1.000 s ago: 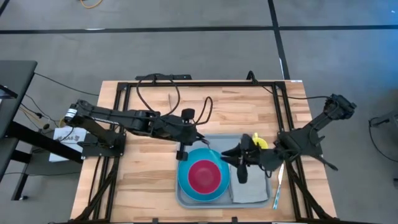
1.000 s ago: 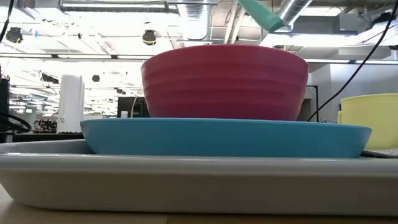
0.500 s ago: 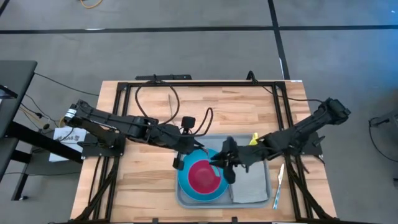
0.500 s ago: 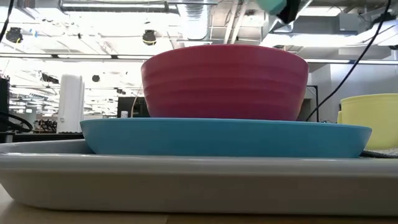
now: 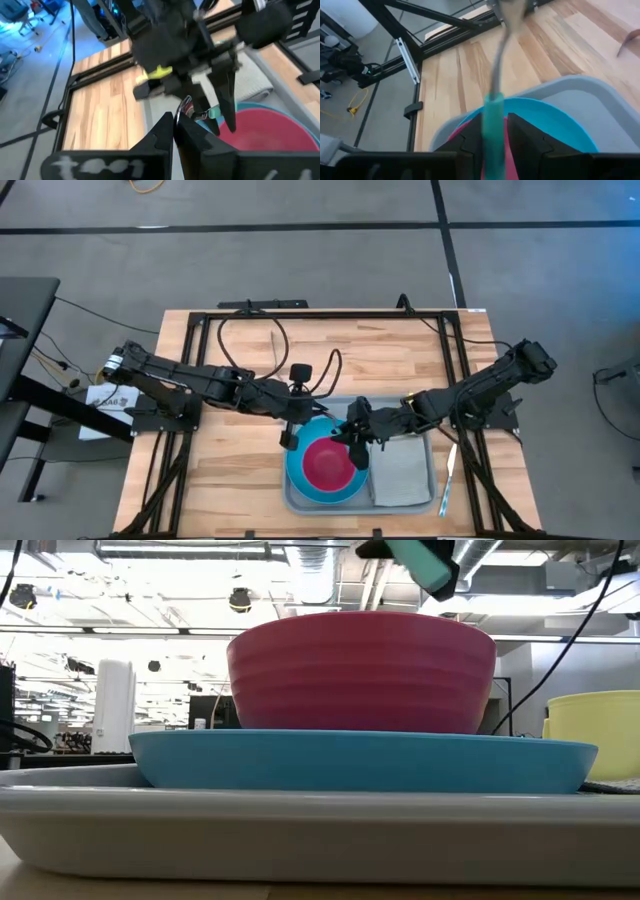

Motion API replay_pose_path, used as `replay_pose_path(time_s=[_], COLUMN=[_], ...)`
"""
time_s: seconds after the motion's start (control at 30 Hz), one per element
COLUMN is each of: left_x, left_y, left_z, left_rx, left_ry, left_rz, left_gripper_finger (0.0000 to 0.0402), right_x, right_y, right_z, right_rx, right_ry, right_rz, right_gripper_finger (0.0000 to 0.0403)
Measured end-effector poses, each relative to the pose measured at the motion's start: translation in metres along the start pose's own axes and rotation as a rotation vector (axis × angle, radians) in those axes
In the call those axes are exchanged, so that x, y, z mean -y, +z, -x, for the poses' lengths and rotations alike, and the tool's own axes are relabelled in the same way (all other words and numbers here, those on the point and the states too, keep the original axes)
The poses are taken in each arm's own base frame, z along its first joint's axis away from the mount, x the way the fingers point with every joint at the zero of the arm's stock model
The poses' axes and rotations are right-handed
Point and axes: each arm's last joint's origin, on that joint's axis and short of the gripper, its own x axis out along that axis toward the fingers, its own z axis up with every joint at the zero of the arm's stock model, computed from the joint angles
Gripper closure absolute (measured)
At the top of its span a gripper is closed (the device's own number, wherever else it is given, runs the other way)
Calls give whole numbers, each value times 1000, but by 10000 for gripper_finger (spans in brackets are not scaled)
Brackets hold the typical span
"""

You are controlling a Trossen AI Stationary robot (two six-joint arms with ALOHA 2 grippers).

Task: Set up tray
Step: Put the blue spoon to the right on the gray table napkin

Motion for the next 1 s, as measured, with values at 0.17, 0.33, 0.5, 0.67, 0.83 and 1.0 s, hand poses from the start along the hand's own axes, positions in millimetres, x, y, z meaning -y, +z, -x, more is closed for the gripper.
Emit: replay_pose_path(time_s=[0.17, 0.33, 0.5, 0.67, 0.83, 1.0], left_x=[-1, 0, 1, 3, 1, -1], left_y=[-5, -4, -4, -7, -7, -8], left_z=[0, 0, 0, -1, -1, -1], left_rx=[-50, -35, -35, -38, -54, -69], left_ry=[-1, -34, -45, -88, -35, 29], left_rz=[32, 45, 42, -10, 12, 93], left_gripper_finger=[401, 399, 379, 343, 310, 299], right_x=[0, 0, -1, -6, -10, -29], right_y=[0, 0, -6, -16, -29, -47], right_z=[1, 1, 2, 3, 7, 16], right_rx=[0, -3, -43, -105, -167, -219], right_ry=[-1, -2, -13, -26, -77, -56], right_rz=[11, 22, 34, 12, -87, -189], right_gripper_finger=[368, 371, 371, 371, 370, 371])
